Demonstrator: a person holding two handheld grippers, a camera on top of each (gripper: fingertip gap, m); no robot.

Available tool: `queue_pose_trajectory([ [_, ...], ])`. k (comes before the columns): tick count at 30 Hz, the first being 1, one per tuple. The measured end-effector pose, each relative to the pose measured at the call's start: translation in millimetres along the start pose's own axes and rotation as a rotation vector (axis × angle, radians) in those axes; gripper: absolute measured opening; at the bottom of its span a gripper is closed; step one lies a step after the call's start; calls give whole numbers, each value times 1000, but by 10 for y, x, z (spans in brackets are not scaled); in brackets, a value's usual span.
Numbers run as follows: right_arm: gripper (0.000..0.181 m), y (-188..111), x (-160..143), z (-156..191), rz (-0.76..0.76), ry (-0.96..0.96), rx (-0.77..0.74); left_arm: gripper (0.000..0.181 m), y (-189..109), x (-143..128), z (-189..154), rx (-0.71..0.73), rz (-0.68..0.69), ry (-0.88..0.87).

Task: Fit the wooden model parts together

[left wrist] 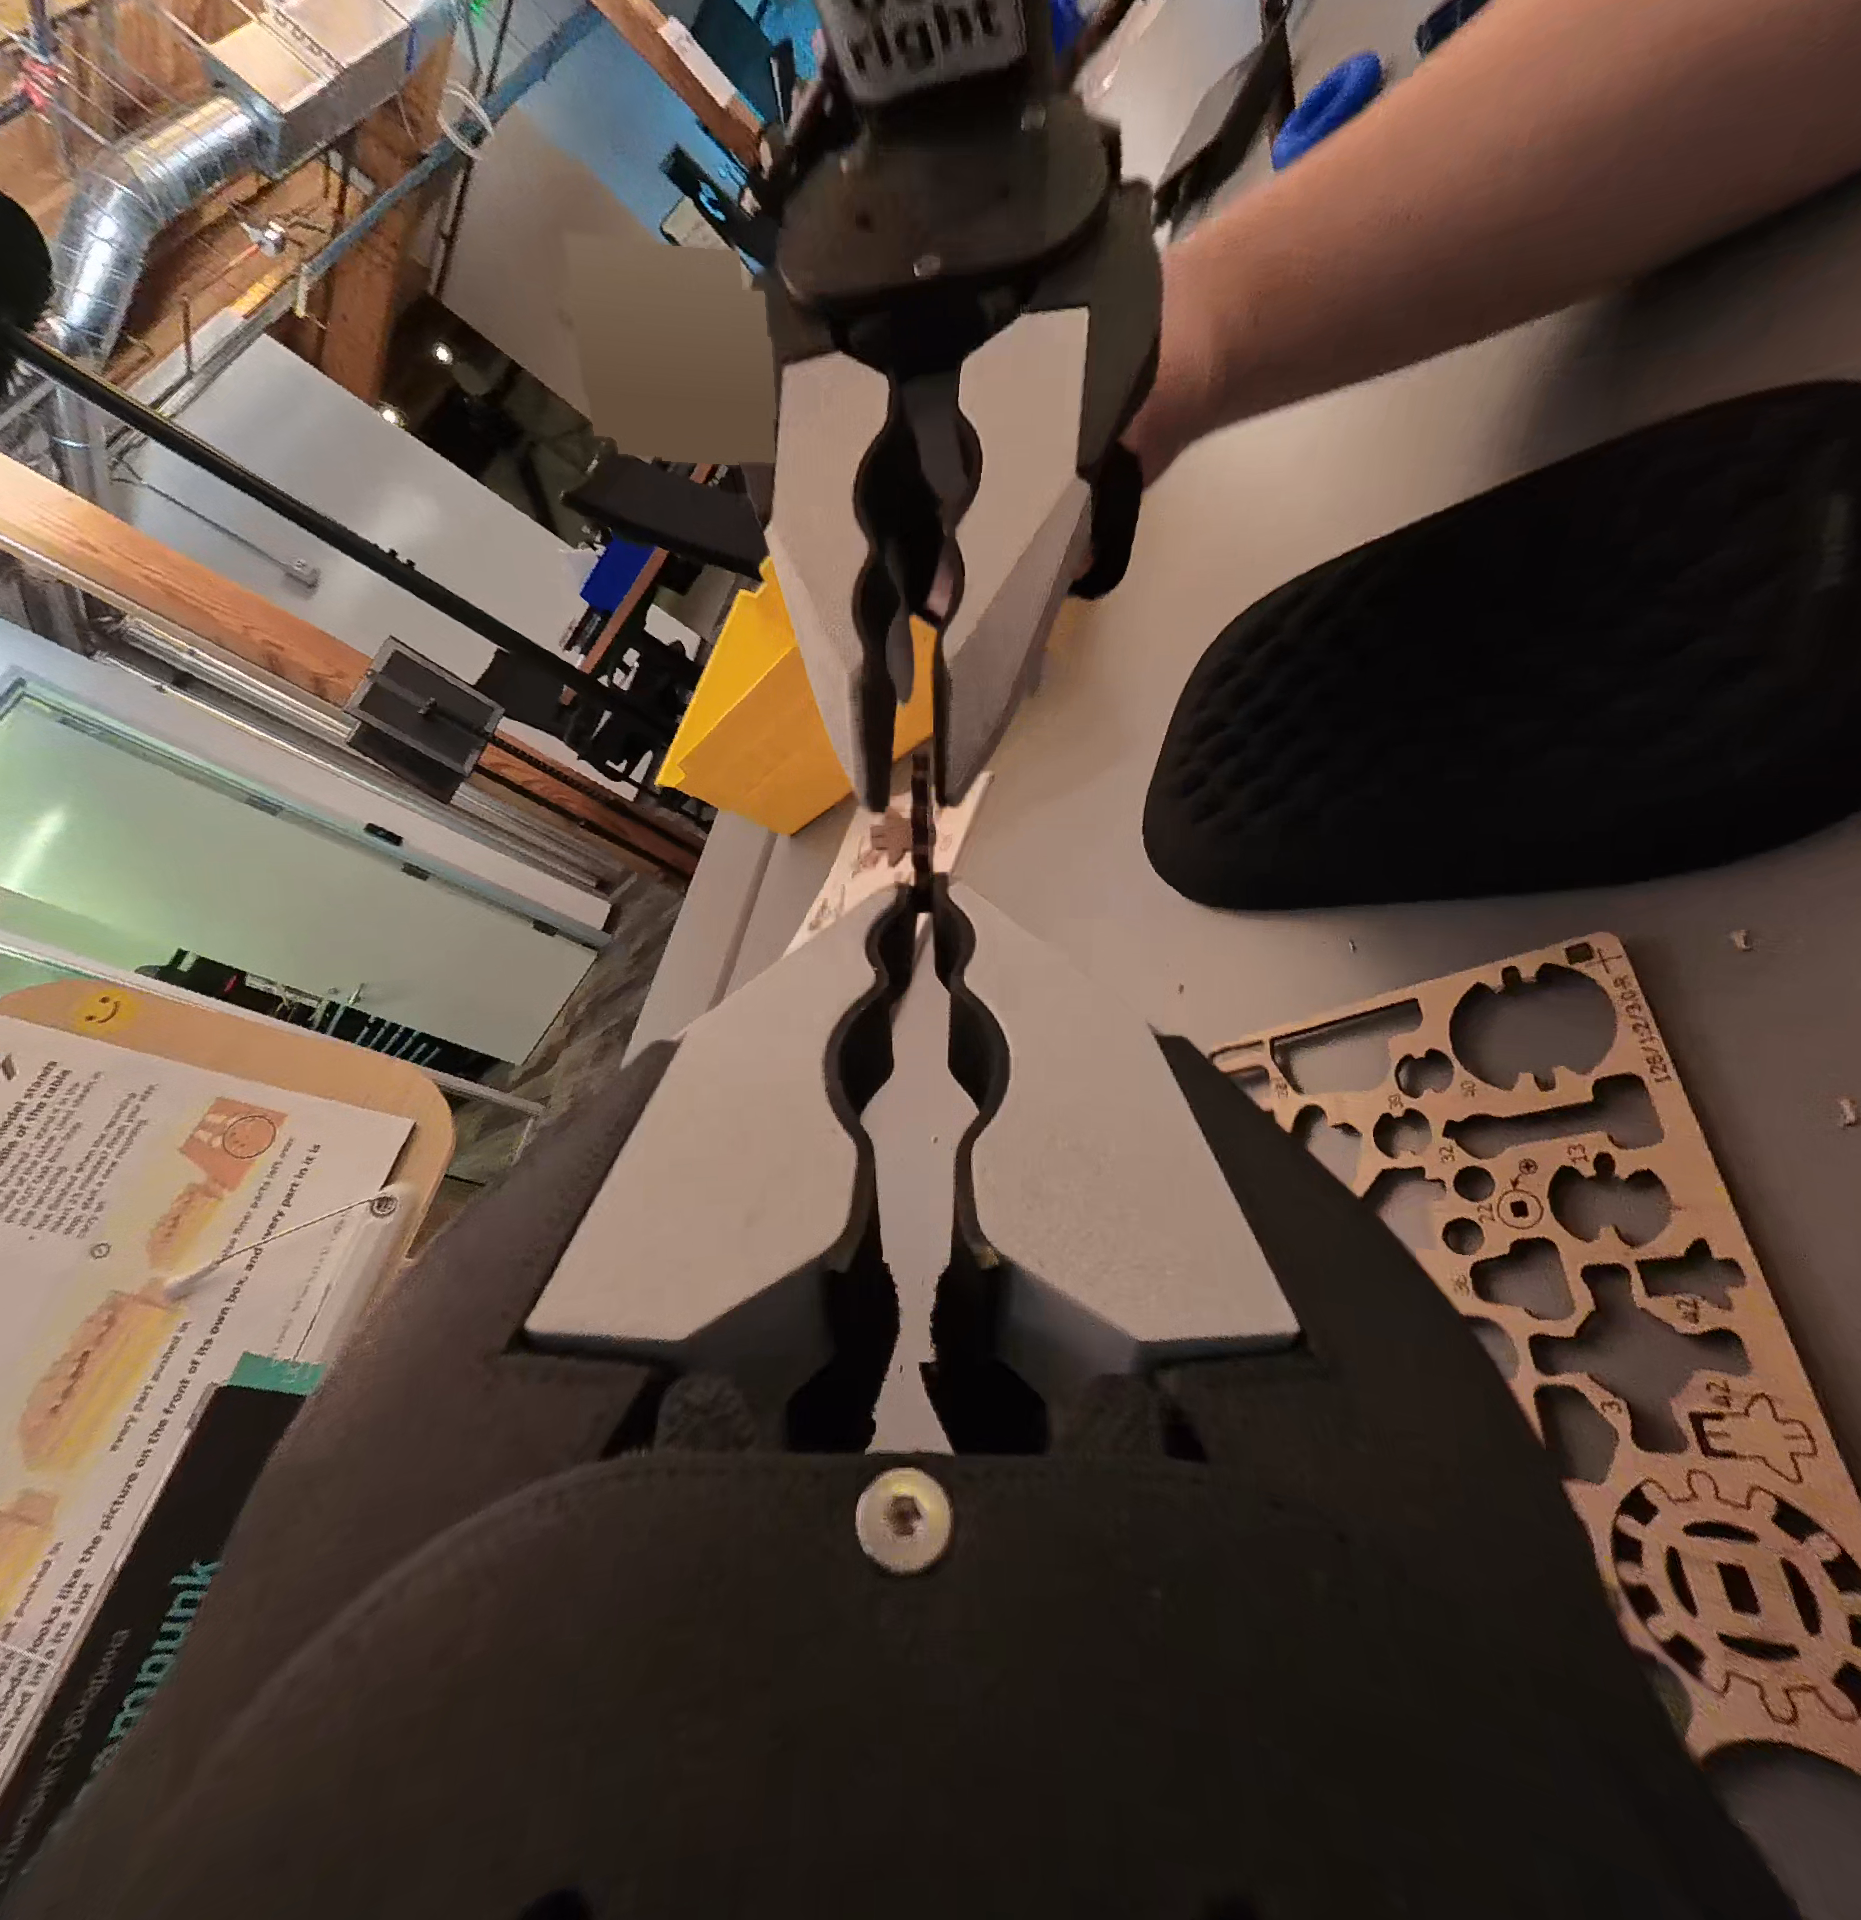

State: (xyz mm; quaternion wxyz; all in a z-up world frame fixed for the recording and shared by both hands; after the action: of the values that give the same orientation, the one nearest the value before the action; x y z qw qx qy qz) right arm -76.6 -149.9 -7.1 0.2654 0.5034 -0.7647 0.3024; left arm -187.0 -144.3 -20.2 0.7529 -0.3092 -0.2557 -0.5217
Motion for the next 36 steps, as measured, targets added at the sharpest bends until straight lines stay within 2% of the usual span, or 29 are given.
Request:
queue_pose_trajectory([
  [6, 8, 24, -28, 38, 73, -39, 18, 1, 28, -49, -33, -35, 42, 0],
  [19, 6, 51, -62, 56, 88, -21, 29, 1, 38, -61, -29, -58, 38, -64],
  [23, 6, 37, -48, -1, 13, 70, 13, 11, 10, -55, 31, -83, -7, -183],
  [30, 6, 25, -42, -115, -228, 416, 62, 6, -89, 41, 168, -134, -176, -375],
  [35, 6, 43, -29, -88, -247, 434, 101, 11, -97, 74, 167, -130, -203, -368],
  [36, 6, 49, -22, -76, -250, 428, 106, 6, -96, 81, 150, -144, -205, -359],
])
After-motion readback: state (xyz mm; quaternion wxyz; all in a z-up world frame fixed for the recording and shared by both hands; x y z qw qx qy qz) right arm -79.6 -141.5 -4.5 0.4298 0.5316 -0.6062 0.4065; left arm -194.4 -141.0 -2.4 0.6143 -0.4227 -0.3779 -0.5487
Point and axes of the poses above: each gripper's, where its closed fingertips meet, y out along the fingers, x out of its top, z = x × y across the jaws, the point moved 6 cm from there along -y, back along the fingers, and after that the axes turned 6 degrees about -y, right-handed, at the moved point
